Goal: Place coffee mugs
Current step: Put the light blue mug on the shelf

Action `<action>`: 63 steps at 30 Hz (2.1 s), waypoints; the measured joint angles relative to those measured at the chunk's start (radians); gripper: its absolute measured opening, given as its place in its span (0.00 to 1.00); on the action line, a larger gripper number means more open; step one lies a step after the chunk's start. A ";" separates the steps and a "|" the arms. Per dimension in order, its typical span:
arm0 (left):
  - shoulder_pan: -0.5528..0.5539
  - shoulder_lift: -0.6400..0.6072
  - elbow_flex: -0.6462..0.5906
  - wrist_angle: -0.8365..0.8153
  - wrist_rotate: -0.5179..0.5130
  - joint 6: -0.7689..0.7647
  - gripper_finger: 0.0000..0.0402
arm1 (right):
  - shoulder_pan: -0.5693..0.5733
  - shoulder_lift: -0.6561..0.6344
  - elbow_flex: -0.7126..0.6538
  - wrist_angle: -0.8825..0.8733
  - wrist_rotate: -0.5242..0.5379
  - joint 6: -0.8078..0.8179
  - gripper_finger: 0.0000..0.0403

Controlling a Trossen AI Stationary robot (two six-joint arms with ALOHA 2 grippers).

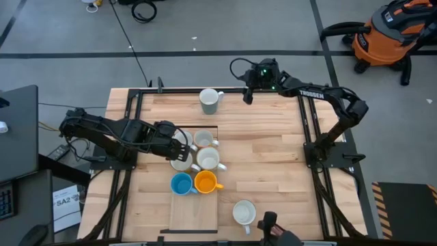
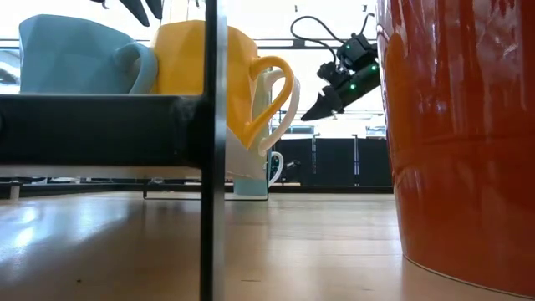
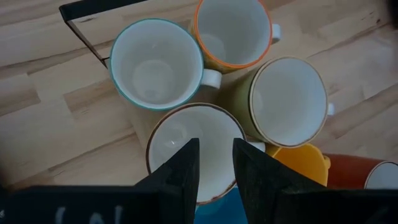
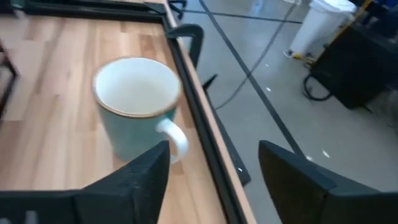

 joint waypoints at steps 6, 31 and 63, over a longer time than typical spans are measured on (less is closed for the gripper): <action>0.000 0.000 0.000 0.000 0.000 0.000 0.26 | 0.003 0.000 0.000 0.002 -0.023 -0.001 0.73; 0.000 0.000 0.000 0.018 -0.008 0.002 0.26 | -0.007 0.161 0.000 0.158 -0.108 -0.059 0.75; 0.000 0.001 0.000 0.062 -0.010 0.002 0.26 | -0.007 0.279 0.001 0.272 -0.115 -0.068 0.75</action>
